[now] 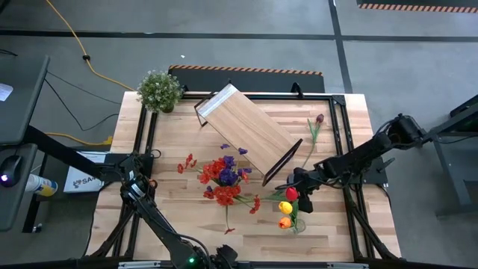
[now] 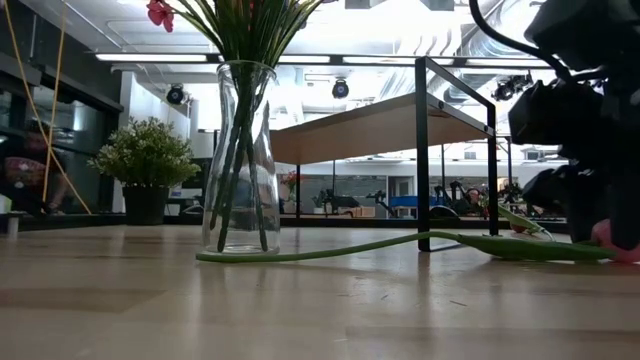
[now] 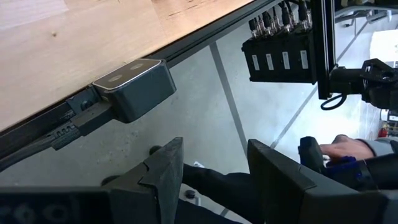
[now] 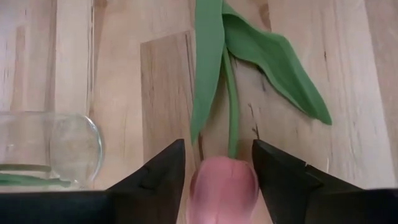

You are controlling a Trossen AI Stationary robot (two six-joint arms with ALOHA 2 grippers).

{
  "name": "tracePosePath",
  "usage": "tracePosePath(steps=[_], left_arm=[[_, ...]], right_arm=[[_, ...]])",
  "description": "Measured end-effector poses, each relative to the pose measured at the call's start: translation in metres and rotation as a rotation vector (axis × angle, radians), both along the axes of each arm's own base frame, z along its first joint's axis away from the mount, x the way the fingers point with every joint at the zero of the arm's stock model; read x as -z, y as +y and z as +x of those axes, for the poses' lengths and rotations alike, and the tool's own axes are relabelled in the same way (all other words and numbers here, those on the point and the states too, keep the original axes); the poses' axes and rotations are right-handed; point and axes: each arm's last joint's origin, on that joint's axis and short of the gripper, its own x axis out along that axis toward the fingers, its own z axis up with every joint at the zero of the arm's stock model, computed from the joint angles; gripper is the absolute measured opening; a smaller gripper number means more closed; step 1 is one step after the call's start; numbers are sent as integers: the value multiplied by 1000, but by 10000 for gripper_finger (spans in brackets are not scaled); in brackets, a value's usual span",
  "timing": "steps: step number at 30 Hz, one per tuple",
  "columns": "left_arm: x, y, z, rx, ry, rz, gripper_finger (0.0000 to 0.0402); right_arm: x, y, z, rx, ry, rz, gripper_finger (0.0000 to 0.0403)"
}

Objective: Pick and place flowers into a vace then onto a shelf
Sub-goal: Put the pink tulip into the right transparent vase

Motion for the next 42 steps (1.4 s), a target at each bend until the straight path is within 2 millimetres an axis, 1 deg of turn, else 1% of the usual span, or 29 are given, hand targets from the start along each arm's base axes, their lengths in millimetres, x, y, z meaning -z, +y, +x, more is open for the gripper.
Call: tracePosePath(steps=[9, 13, 25, 30, 36, 42], left_arm=[[0, 0, 0, 0, 0, 0, 211], [0, 0, 0, 0, 0, 0, 211], [0, 0, 0, 0, 0, 0, 211], [0, 0, 0, 0, 0, 0, 211], [0, 0, 0, 0, 0, 0, 211], [0, 0, 0, 0, 0, 0, 211]], right_arm=[[1, -1, -3, 4, 38, -20, 141], [2, -2, -4, 12, 54, -25, 134], [5, -5, -14, 5, 163, -51, 154], [-2, -9, -23, 14, 181, -76, 164], [-12, -18, -41, 52, 239, -155, 166], [-20, -22, -52, 77, 260, -162, 177]])
